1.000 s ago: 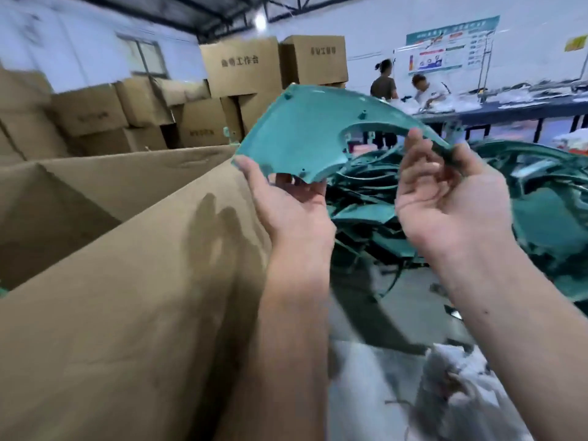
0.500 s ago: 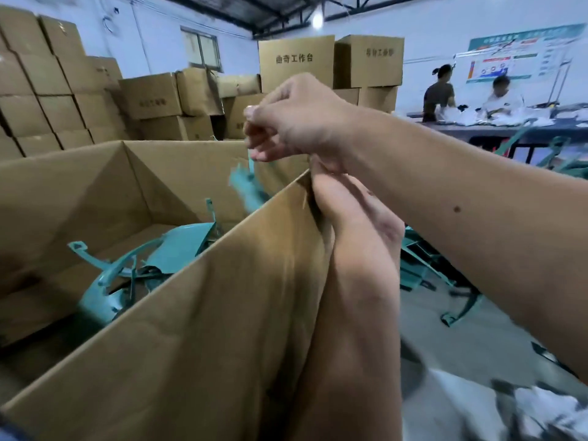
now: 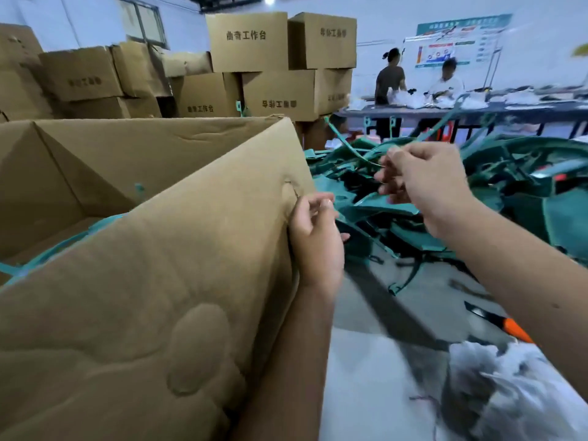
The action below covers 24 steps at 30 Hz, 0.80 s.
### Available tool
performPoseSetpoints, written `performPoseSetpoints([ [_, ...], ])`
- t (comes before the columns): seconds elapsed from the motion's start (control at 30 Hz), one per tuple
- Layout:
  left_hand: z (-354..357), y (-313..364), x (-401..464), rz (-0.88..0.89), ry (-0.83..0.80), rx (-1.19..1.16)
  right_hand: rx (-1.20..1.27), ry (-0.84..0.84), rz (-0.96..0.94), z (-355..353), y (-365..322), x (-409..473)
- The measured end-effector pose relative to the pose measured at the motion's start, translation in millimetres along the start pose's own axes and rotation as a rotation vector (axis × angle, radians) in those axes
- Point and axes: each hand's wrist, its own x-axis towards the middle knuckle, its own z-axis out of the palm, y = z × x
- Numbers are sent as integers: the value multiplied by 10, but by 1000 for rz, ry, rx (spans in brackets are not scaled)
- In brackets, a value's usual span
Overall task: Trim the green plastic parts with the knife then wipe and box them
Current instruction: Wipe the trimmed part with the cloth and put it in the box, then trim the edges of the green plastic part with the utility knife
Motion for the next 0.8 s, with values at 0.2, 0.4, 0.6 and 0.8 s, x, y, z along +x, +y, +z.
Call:
performPoseSetpoints([
  [0.2, 305, -560, -328, -332, 96, 159, -531, 459, -113, -893, 848, -397],
  [0.4, 902, -969, -1031, -550, -206, 253, -874, 315, -406, -1166, 860, -745],
  [0.6, 1402, -989, -1382, -702, -600, 81, -1091, 281, -209, -1822, 1125, -868],
  [0.8, 1465, -982, -1294, -830, -581, -34, -1148, 17, 12, -1755, 1306, -922],
])
